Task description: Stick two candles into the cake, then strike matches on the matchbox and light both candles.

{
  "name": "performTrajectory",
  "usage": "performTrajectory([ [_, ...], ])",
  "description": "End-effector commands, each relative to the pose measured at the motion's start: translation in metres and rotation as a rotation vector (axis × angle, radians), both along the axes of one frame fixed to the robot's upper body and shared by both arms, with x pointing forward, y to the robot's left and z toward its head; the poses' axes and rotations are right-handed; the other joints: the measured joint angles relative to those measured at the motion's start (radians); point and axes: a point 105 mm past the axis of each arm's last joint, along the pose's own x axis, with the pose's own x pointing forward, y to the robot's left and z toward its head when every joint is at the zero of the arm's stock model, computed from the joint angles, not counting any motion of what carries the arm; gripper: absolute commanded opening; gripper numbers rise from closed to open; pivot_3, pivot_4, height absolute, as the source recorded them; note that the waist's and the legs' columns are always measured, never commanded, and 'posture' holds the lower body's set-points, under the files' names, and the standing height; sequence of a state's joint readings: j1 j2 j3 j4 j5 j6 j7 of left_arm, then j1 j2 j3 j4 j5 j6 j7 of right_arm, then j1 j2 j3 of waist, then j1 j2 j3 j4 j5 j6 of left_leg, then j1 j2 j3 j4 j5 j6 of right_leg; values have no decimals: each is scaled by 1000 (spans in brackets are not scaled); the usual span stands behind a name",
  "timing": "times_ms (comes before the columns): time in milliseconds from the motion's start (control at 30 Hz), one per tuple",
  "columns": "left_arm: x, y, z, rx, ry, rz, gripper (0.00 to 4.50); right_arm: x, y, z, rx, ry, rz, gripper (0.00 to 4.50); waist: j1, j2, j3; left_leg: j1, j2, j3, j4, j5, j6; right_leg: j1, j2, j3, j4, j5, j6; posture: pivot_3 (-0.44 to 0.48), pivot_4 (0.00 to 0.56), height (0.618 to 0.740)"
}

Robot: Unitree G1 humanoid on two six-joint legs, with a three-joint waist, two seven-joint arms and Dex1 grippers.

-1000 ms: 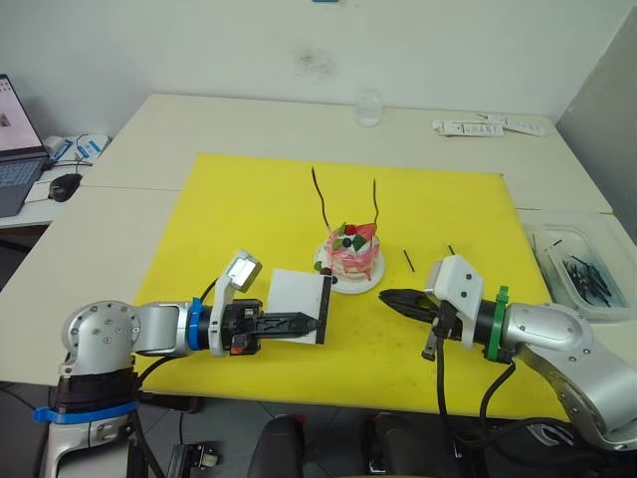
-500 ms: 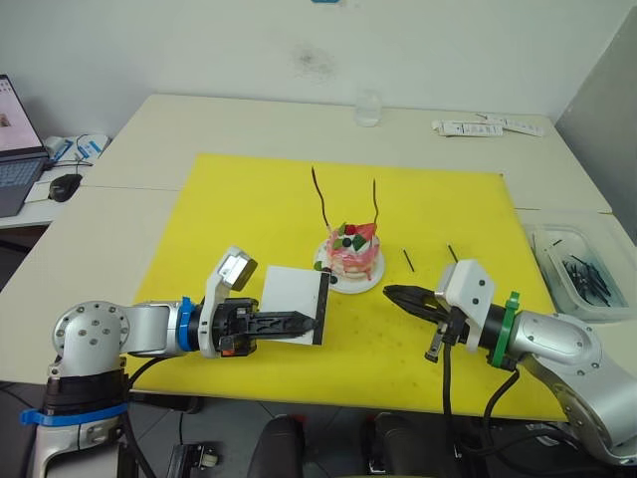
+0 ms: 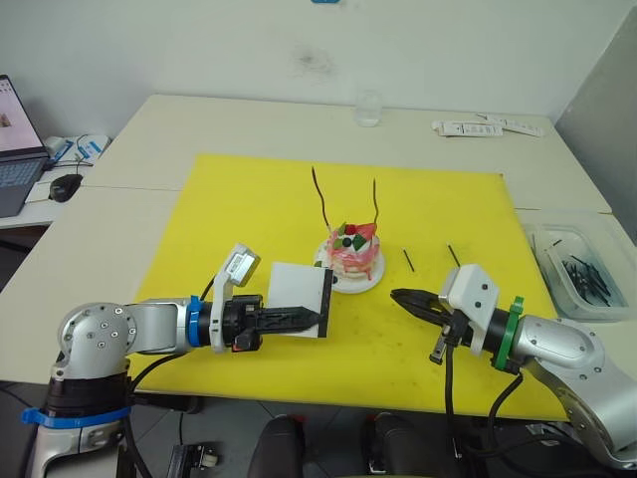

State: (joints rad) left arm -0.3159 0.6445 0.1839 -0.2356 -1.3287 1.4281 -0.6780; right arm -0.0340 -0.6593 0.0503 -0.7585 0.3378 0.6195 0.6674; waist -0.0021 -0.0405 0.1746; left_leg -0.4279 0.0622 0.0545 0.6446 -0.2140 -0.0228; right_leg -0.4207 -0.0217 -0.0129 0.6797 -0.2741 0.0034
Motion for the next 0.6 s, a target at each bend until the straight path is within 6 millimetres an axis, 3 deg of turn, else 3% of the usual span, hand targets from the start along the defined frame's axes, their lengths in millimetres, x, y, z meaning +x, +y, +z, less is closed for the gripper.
performTrajectory([
  [33,0,-4,1,27,-80,-7,15,7,-9,8,39,-31,-57,0,0,0,0,0,0,0,0,0,0,0,0,0,0,0,0,0,150,706],
  [433,3,-9,-6,64,-259,51,15,21,-14,-9,89,-51,-179,0,0,0,0,0,0,1,0,0,0,0,1,1,1,0,0,0,150,706],
  [533,-1,-8,-7,61,-261,50,0,26,-11,-7,136,-55,-214,615,0,0,0,0,1,1,1,0,0,0,1,1,1,0,0,0,150,706],
  [600,-2,-8,-9,64,-262,49,0,28,-11,-6,150,-60,-229,1309,0,0,0,1,0,1,1,0,0,0,1,1,1,0,0,0,150,706],
])
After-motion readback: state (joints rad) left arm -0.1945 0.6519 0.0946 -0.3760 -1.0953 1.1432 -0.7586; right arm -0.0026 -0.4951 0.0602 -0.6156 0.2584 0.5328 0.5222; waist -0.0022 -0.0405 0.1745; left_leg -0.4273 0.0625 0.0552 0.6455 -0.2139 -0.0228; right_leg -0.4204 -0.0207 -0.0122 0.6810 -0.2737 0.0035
